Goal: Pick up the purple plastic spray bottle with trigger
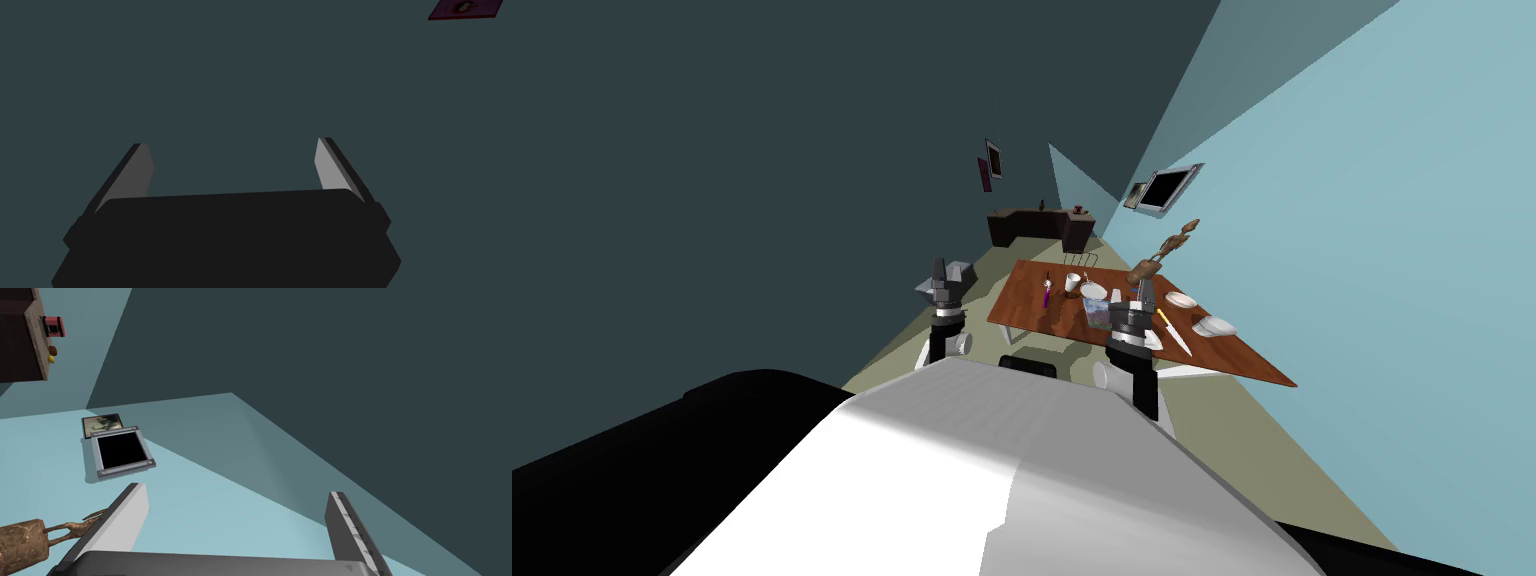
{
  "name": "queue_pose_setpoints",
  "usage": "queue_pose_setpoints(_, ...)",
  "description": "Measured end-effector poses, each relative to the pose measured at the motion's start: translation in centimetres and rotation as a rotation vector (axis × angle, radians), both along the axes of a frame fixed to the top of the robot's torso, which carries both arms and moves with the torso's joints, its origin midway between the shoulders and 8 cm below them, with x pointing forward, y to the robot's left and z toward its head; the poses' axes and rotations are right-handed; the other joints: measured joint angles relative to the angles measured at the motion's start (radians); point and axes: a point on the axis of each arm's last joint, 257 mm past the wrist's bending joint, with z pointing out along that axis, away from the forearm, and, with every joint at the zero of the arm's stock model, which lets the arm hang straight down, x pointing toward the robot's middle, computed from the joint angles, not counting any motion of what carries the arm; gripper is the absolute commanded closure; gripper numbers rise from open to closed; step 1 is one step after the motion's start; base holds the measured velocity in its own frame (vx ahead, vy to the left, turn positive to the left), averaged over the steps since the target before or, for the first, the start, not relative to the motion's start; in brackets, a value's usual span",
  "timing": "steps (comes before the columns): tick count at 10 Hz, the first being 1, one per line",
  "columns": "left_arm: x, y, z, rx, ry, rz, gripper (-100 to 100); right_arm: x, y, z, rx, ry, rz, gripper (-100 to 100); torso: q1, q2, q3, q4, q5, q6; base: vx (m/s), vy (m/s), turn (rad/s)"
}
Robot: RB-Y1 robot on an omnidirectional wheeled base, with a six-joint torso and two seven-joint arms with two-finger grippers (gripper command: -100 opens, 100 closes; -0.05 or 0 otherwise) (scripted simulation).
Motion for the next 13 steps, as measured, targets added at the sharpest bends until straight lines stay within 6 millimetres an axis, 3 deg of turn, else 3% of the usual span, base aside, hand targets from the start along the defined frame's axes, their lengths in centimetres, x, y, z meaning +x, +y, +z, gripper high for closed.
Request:
queue_pose_setpoints(7, 0.0, 0.0, 0.0, 0.0, 0.0, 0.0, 0, 3.6, 0.4, -5.1, -0.224, 0.138, -0.029, -100, 0.004, -0.001, -0.001, 0.0, 0.001, 0.0, 0.01, 0.054, 0.034)
queue_pose_setpoints(13, 0.0, 0.0, 0.0, 0.0, 0.0, 0.0, 0, 7.2, -0.4, -11.3, -0.446, 0.281, -0.097, -100, 0.005, -0.002, -0.001, 0.0, 0.001, 0.0, 0.017, 0.068, 0.047)
